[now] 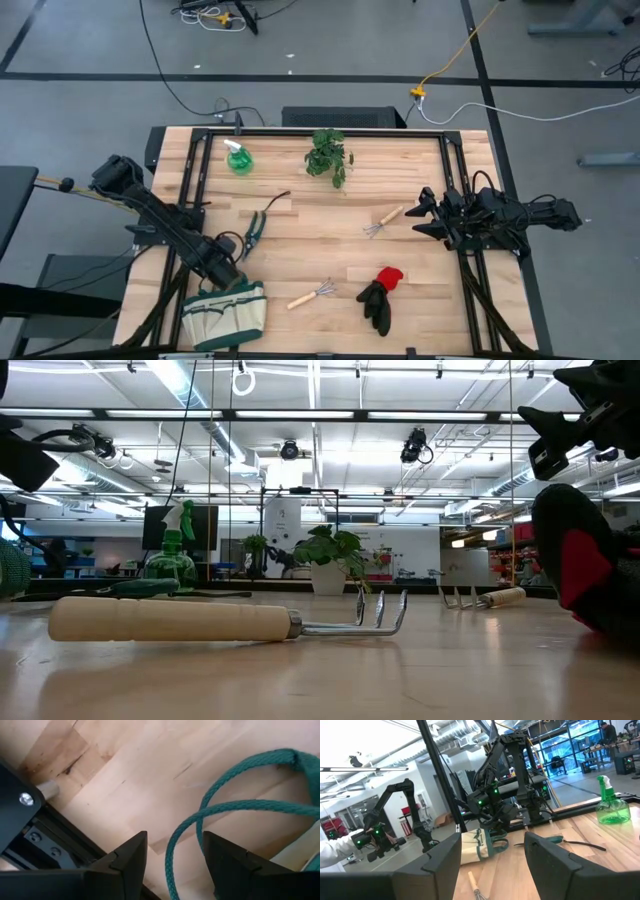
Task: Pick & Place Garden tools in Gardening bag
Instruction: Prepare the green gardening bag
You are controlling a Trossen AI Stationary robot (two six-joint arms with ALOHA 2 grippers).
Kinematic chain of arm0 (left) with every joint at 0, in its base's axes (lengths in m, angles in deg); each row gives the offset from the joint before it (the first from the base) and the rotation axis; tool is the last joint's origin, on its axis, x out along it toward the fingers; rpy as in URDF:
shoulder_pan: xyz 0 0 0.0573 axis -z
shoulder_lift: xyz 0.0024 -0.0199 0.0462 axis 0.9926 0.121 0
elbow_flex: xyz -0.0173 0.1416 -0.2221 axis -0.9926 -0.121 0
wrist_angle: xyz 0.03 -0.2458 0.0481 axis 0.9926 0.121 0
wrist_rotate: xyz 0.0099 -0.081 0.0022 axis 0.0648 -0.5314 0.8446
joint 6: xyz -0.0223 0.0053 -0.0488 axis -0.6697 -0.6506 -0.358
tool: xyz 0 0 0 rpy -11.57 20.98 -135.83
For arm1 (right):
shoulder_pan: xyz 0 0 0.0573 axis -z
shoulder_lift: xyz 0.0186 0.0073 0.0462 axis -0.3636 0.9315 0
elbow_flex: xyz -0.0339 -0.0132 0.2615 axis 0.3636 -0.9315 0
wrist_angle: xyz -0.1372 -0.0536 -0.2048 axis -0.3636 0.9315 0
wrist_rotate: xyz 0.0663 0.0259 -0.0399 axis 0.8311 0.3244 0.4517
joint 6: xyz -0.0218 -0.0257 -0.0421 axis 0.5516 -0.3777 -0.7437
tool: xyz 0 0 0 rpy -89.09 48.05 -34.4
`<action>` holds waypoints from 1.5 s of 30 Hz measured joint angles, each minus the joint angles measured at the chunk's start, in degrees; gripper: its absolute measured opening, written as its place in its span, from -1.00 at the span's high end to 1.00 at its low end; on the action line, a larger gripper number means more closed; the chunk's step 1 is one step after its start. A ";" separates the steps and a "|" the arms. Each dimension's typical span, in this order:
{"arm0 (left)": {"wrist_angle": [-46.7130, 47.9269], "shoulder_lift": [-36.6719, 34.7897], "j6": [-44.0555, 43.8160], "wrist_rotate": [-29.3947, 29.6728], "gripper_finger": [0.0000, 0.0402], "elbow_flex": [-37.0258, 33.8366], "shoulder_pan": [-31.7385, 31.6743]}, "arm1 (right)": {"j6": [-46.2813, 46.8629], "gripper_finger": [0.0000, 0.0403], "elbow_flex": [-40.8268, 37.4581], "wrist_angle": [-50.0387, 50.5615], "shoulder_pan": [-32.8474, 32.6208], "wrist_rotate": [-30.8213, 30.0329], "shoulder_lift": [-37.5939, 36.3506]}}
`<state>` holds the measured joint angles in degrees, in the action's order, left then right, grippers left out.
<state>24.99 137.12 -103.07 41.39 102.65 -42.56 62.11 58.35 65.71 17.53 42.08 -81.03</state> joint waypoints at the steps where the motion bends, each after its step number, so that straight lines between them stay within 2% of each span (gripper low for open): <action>1: -0.04 0.00 0.00 -0.01 0.02 0.00 -0.03 | 0.00 -0.09 0.02 0.00 0.00 -0.01 0.01; 16: -2.53 0.02 0.02 0.95 0.02 -0.18 -0.02 | 0.00 -0.09 0.00 0.00 0.00 -0.10 0.01; 20: -7.66 0.04 -0.02 -1.79 0.07 -4.61 -0.02 | 0.00 -0.09 0.00 0.00 0.00 -0.10 0.01; 23: -10.03 0.07 -0.18 -7.83 0.14 -6.54 -0.63 | 0.00 -0.09 0.00 0.00 -0.01 -0.11 0.01; 24: -9.98 0.07 -0.36 -8.27 0.16 -6.62 -0.72 | 0.00 -0.09 0.00 0.00 0.00 -0.10 0.01; 30: -10.20 0.07 0.08 -4.05 0.30 -6.62 -0.76 | -0.01 -0.09 0.01 0.00 -0.01 -0.12 0.01; 35: -10.25 0.07 0.09 -4.58 0.44 -6.62 -0.79 | -0.02 -0.09 0.00 0.00 -0.02 -0.14 0.01; 45: -10.25 0.07 0.10 -5.23 0.93 -6.62 -0.79 | -0.26 -0.09 0.00 0.00 0.00 -0.14 0.01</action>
<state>14.74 137.18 -102.97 36.17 96.02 -43.34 61.85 58.35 65.71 17.53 41.94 -81.02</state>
